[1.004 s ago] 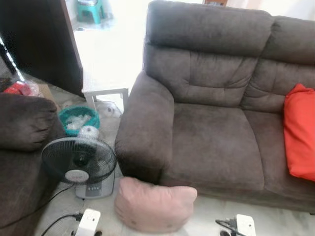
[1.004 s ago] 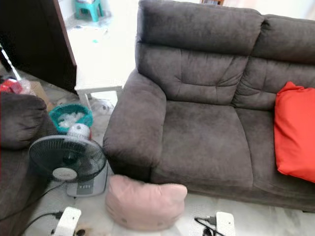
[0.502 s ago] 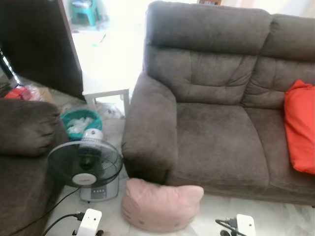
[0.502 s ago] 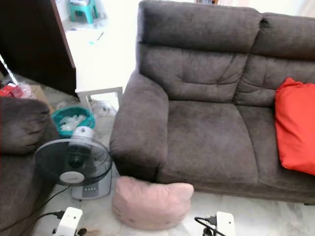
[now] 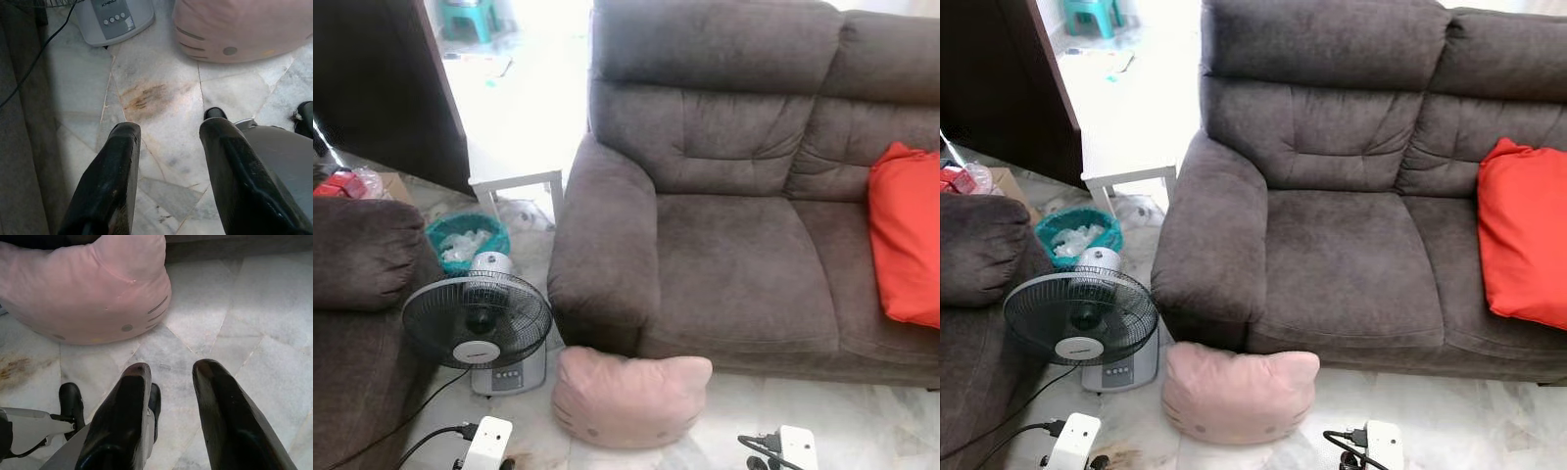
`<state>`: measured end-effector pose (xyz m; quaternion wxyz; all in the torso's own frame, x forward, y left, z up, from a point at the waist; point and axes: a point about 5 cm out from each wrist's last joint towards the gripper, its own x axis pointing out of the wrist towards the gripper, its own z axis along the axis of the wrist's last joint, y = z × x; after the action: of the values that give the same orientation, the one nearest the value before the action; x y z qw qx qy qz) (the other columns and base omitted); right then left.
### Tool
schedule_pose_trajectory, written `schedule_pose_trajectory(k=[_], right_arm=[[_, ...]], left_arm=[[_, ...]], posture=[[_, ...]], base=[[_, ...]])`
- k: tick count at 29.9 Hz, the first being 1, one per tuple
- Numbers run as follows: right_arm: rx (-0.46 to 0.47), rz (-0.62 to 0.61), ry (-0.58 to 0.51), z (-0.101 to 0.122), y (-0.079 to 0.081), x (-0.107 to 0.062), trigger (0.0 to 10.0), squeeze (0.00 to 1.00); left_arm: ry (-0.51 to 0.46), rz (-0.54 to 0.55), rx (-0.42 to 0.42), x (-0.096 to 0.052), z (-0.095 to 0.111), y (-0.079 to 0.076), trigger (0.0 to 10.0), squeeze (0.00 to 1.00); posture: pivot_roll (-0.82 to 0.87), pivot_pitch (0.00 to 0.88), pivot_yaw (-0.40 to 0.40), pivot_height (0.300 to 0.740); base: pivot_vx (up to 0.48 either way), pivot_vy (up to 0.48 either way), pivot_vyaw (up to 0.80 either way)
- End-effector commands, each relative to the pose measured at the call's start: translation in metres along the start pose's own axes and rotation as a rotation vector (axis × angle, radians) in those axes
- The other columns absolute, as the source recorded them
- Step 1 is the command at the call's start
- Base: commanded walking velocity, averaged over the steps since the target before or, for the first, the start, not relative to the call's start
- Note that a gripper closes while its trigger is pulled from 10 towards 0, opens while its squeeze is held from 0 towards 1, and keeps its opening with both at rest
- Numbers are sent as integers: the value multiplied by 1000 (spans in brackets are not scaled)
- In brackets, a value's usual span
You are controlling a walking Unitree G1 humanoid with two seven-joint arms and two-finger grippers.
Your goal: Move the pillow to the sofa from floor
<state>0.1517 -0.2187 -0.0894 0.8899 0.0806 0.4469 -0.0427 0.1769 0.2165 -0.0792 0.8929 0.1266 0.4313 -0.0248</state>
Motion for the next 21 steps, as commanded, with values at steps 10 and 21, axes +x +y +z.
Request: schedule_pose_trajectory(k=[10, 21], right_arm=[[-5, -5, 1, 0, -3, -1, 10000, 0], [-5, 1, 1, 0, -4, -1, 10000, 0]], left_arm=[[5, 0, -7, -1, -4, -1, 10000, 0], [-1, 1, -17, -1, -4, -1, 10000, 0]], posture=[[98, 32, -53, 740], [96, 37, -56, 740]], base=[[0, 0, 0], [0, 0, 0]])
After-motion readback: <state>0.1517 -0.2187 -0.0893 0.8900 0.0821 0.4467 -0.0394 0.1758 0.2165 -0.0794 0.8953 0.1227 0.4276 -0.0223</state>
